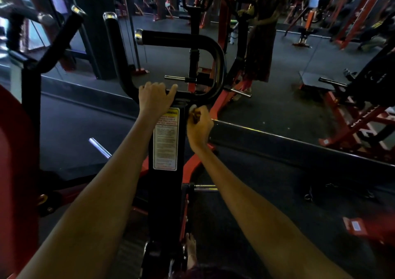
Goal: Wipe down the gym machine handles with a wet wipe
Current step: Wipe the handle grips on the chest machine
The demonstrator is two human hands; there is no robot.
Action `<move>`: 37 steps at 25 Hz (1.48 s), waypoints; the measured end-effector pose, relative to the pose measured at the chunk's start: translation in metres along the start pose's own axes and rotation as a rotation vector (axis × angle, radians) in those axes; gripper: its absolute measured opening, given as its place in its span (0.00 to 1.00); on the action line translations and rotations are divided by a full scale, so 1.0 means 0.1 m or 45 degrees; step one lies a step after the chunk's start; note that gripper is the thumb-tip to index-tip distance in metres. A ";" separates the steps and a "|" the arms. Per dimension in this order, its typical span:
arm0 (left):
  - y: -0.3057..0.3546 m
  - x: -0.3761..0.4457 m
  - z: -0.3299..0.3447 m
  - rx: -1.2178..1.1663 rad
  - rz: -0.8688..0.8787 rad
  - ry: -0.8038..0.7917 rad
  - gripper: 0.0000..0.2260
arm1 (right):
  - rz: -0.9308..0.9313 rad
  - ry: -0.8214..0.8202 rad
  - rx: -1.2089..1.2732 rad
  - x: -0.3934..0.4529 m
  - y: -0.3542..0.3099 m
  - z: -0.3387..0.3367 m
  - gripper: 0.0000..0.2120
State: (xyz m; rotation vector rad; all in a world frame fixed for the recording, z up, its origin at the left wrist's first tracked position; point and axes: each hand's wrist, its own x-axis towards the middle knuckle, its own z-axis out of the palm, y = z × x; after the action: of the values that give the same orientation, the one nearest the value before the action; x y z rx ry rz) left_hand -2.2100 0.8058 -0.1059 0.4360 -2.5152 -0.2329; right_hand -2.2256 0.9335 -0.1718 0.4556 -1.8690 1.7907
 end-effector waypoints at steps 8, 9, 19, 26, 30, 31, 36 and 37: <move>-0.01 -0.03 -0.01 0.016 0.036 0.043 0.23 | 0.251 0.291 0.126 0.44 0.07 -0.45 0.08; 0.00 -0.02 -0.01 0.022 0.030 0.055 0.23 | 0.200 0.301 0.094 0.68 0.05 -0.49 0.07; 0.02 -0.03 0.01 0.015 -0.010 0.057 0.23 | -0.286 0.199 -0.118 0.93 0.13 -0.50 0.06; 0.03 -0.04 0.02 -0.007 -0.033 0.091 0.20 | 0.877 0.237 0.731 0.27 -0.04 -0.16 0.08; 0.03 -0.05 0.01 -0.017 -0.014 0.083 0.21 | 1.255 0.083 1.034 0.24 -0.13 -0.10 0.09; 0.02 -0.04 0.01 -0.019 -0.010 0.081 0.20 | 1.294 -0.001 1.056 0.26 -0.14 -0.12 0.08; 0.00 -0.05 0.02 -0.021 0.002 0.091 0.22 | 1.349 -0.063 1.167 0.53 -0.04 -0.36 0.08; 0.00 -0.05 0.02 -0.017 -0.003 0.101 0.23 | 1.348 -0.066 1.198 0.54 -0.05 -0.39 0.08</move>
State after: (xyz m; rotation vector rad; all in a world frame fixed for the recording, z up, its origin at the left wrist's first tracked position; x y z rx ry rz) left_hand -2.2070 0.8082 -0.1101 0.4345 -2.4344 -0.2293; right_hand -2.2622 0.9776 -0.1368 -0.2997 -1.1910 3.3606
